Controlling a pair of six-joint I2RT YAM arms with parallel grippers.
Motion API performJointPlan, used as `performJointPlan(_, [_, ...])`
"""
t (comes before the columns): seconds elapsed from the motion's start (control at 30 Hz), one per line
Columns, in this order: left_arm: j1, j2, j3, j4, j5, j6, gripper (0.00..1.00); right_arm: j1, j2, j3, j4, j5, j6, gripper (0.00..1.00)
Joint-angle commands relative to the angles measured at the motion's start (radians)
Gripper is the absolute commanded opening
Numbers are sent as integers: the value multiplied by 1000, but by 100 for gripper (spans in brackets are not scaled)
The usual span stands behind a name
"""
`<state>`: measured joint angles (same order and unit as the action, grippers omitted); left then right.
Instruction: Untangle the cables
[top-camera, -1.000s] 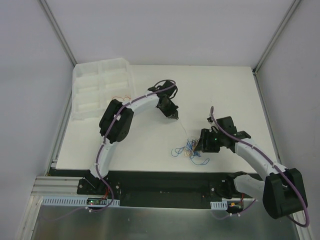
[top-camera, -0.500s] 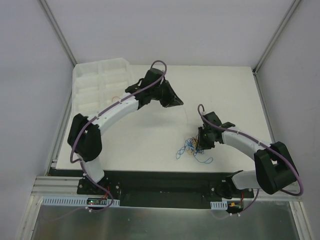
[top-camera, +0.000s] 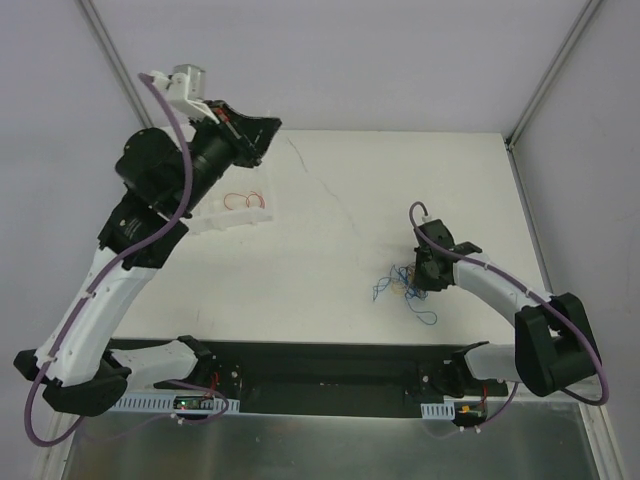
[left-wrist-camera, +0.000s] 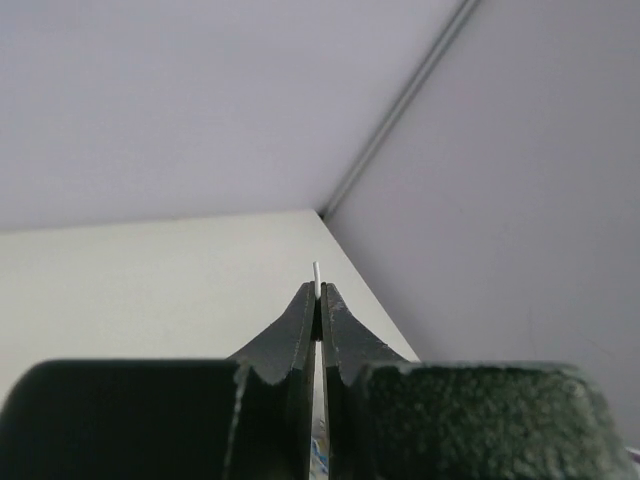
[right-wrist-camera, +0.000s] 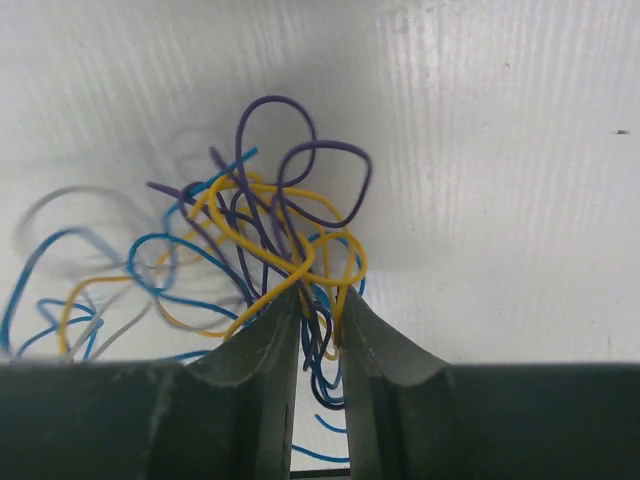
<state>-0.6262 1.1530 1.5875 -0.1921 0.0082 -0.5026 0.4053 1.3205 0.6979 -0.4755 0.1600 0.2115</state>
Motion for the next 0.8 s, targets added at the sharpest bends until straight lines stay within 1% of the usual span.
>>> performJointPlan(0.0, [8, -26, 72, -18, -189, 191, 0, -39, -52, -34, 3, -27, -63, 25])
performJointPlan(0.23, [8, -15, 172, -44, -224, 236, 0, -69, -43, -52, 23, -72, -86, 28])
performJointPlan(0.3, [8, -6, 202, -55, -250, 274, 0, -85, -43, -60, 31, -94, -86, 28])
performJointPlan(0.47, [8, 22, 346, -58, -352, 409, 0, -125, -46, -80, 58, -149, -90, 41])
performJointPlan(0.53, [8, 37, 406, -58, -369, 449, 0, -134, -41, -78, 63, -149, -93, 43])
performJointPlan(0.6, [8, 54, 456, -58, -379, 473, 0, -146, -40, -83, 71, -192, -93, 45])
performJointPlan(0.67, [8, 65, 479, -58, -389, 481, 0, -158, -44, -89, 78, -206, -95, 50])
performJointPlan(0.77, [10, 80, 470, -56, -398, 481, 0, -175, -58, -98, 92, -231, -100, 57])
